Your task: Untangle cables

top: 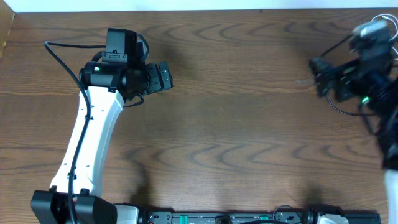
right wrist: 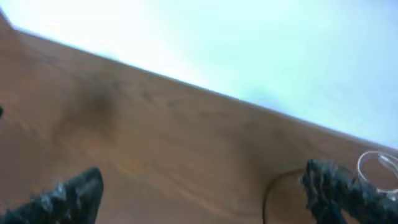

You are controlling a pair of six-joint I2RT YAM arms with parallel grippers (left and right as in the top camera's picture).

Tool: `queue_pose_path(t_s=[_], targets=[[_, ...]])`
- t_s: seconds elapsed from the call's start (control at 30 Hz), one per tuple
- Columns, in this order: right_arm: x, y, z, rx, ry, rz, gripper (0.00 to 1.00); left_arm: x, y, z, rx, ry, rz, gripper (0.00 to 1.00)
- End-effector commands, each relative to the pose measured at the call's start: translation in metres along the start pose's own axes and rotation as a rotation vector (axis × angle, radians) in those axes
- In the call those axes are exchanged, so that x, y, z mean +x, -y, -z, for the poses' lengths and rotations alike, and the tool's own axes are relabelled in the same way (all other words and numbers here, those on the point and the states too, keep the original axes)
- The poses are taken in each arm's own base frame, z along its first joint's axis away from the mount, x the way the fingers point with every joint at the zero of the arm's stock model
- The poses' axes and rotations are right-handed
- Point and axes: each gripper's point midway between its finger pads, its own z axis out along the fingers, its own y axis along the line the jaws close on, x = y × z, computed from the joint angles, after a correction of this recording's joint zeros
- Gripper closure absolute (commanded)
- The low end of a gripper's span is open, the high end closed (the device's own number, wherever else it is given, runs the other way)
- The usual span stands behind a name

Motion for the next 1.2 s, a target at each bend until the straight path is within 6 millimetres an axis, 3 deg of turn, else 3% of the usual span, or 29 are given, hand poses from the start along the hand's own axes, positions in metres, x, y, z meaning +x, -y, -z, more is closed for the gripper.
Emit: queue_pose_path(t_s=[0.0,0.2,0.37,0.5,0.77,1.07,1.17], targets=[[0.021,-0.013,0.005,0.040,0.061,0.064,0.01,-0.002,0.001,0.000,0.001,-0.001,-0.009,0.02],[0.065,-0.031,0.018,0.067,0.225,0.105,0.01,-0.002,0.001,0.000,0.001,-0.001,-0.009,0.02],[0.119,-0.031,0.028,0.154,0.267,0.053,0.01,-0.002,0.001,0.000,0.001,-0.001,-0.009,0.02],[0.151,-0.035,0.028,0.174,0.308,0.042,0.01,-0.002,0.001,0.000,0.001,-0.001,-0.009,0.02],[0.190,-0.039,0.014,0.185,0.371,0.051,0.01,-0.002,0.001,0.000,0.001,-0.001,-0.009,0.02],[0.229,-0.038,0.000,0.191,0.269,0.007,0.01,-0.002,0.001,0.000,0.001,-0.001,-0.009,0.02],[0.228,-0.037,0.000,0.195,0.271,0.001,0.01,-0.002,0.001,0.000,0.001,-0.001,-0.009,0.02]])
